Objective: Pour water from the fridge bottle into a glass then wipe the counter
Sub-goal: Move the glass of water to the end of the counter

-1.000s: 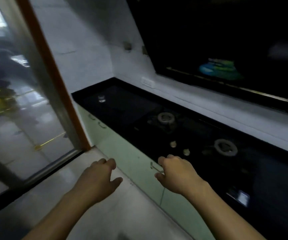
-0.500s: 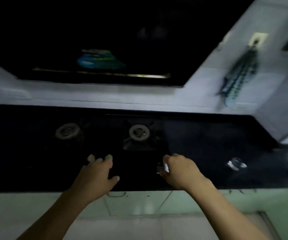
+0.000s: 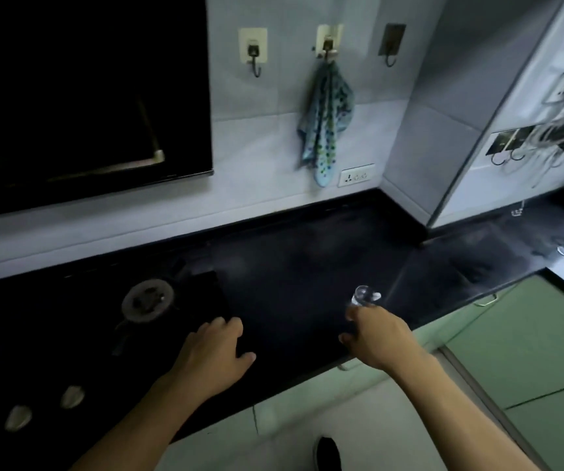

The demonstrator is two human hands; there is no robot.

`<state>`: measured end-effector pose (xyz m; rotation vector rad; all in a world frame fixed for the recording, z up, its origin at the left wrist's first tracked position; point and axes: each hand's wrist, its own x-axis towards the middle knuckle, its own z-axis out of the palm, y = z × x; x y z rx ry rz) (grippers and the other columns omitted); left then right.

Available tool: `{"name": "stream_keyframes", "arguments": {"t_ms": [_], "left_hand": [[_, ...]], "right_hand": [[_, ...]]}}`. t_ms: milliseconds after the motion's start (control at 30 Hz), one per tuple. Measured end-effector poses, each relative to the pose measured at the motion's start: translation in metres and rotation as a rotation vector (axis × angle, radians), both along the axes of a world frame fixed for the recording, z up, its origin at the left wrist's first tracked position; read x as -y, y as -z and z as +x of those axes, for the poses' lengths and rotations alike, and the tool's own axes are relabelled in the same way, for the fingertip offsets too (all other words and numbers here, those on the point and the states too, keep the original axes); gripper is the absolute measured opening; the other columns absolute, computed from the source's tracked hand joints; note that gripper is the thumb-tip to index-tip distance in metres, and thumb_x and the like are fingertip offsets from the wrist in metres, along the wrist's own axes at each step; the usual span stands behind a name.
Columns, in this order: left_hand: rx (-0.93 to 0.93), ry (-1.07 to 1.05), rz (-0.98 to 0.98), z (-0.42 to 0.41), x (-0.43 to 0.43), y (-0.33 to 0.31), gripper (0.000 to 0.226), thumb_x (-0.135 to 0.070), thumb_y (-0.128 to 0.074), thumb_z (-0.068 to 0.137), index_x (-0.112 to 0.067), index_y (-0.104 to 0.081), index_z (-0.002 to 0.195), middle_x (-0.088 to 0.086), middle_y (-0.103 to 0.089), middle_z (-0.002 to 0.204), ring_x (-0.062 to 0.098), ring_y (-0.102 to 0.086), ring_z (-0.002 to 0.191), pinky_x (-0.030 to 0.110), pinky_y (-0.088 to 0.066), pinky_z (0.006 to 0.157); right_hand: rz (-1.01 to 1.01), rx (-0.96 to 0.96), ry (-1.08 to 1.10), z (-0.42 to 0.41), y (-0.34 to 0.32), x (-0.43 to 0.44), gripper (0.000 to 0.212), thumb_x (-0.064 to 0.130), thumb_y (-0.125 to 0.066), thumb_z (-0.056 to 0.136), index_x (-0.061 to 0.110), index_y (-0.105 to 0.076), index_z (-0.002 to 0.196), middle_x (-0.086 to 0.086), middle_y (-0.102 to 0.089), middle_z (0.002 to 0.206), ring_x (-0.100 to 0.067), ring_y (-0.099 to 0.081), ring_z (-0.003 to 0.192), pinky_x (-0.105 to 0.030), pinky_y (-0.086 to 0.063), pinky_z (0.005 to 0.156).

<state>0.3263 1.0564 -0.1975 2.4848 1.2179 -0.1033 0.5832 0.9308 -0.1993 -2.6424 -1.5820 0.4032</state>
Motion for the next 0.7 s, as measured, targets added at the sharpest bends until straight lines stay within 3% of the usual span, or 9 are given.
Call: {"name": "stream_keyframes", "arguments": {"t_ms": [367, 467, 600, 700], "left_hand": [[-0.107, -0.025, -0.072, 0.188, -0.014, 0.038, 0.045, -0.059, -0.057, 0.090, -0.028, -0.053, 0.123, -0.005, -0.057, 0.120, 0.016, -0.057, 0.106, 0.034, -0.051, 0.087], [-0.125, -0.034, -0.104, 0.212, -0.019, 0.048, 0.045, -0.058, -0.058, 0.090, -0.029, -0.052, 0.124, -0.006, -0.056, 0.121, 0.015, -0.055, 0.107, 0.032, -0.047, 0.085], [-0.142, -0.044, -0.168, 0.237, -0.026, 0.062, 0.049, -0.057, -0.060, 0.091, -0.028, -0.051, 0.129, -0.005, -0.055, 0.126, 0.016, -0.055, 0.113, 0.034, -0.049, 0.093], [-0.110, -0.059, -0.251, 0.252, -0.030, 0.076, 0.048, -0.054, -0.062, 0.091, -0.028, -0.051, 0.130, -0.007, -0.053, 0.125, 0.011, -0.054, 0.107, 0.028, -0.048, 0.084]], "right_hand": [[0.030, -0.100, -0.130, 0.191, 0.052, -0.033, 0.032, 0.040, -0.061, 0.086, 0.029, -0.056, 0.116, 0.002, -0.059, 0.106, -0.024, -0.062, 0.099, -0.030, -0.042, 0.070], [0.025, -0.146, -0.132, 0.216, 0.074, -0.042, 0.042, 0.046, -0.064, 0.085, 0.027, -0.051, 0.119, 0.001, -0.055, 0.106, -0.024, -0.059, 0.100, -0.031, -0.042, 0.071], [-0.016, -0.199, -0.134, 0.232, 0.104, -0.053, 0.068, 0.044, -0.070, 0.083, 0.024, -0.037, 0.139, -0.006, -0.048, 0.129, -0.027, -0.050, 0.115, -0.036, -0.051, 0.084], [-0.051, -0.226, -0.149, 0.238, 0.122, -0.062, 0.077, 0.043, -0.074, 0.080, 0.024, -0.033, 0.142, -0.008, -0.044, 0.135, -0.028, -0.046, 0.120, -0.040, -0.052, 0.091]]}}
